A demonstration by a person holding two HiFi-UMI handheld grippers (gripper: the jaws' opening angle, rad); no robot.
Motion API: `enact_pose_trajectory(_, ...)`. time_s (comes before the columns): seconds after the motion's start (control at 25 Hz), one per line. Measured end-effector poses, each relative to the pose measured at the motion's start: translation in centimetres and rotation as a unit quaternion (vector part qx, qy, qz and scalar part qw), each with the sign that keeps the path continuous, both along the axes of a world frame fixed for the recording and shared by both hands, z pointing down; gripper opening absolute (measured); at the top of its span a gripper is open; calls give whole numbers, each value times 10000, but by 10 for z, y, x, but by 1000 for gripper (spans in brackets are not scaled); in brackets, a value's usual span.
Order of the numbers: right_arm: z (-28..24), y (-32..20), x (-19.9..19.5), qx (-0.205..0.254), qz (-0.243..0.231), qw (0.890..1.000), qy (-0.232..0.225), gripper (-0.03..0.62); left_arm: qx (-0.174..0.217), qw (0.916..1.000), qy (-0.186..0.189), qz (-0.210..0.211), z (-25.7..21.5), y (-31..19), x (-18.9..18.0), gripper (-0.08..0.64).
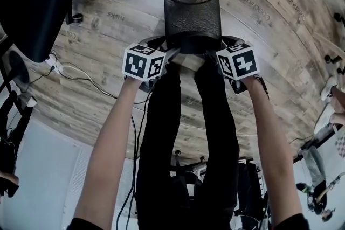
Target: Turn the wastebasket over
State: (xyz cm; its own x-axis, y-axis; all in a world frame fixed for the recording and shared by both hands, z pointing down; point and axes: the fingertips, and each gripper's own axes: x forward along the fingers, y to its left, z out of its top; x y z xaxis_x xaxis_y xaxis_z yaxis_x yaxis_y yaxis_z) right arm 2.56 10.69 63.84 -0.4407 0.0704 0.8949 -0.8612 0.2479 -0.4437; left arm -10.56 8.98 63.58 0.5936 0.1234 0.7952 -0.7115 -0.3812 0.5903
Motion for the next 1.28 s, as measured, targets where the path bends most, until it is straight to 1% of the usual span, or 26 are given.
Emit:
enact_pose_trajectory(0.2, 5, 18, -2, -31, 31, 10000, 43, 284, -107, 9999, -51, 47, 7, 23, -3, 255)
enact_pose_trajectory(0.56, 22, 30, -1, 67, -98, 9997, 219, 284, 8, 9999, -101, 43, 22, 35, 0, 259)
enact_pose_trajectory(0.88, 47, 28, -7, 244, -191, 9990, 328, 284, 231, 9991, -247, 258, 44, 32, -5, 258)
enact_pose_trajectory(1.08, 62, 36, -9, 250, -312, 9984, 401, 284, 257, 9981, -312, 470, 60, 41, -8, 258)
enact_pose_trajectory(1.28, 77, 43, -8, 286, -444, 9975, 478, 284, 273, 9976, -349, 540, 75, 50, -7, 258)
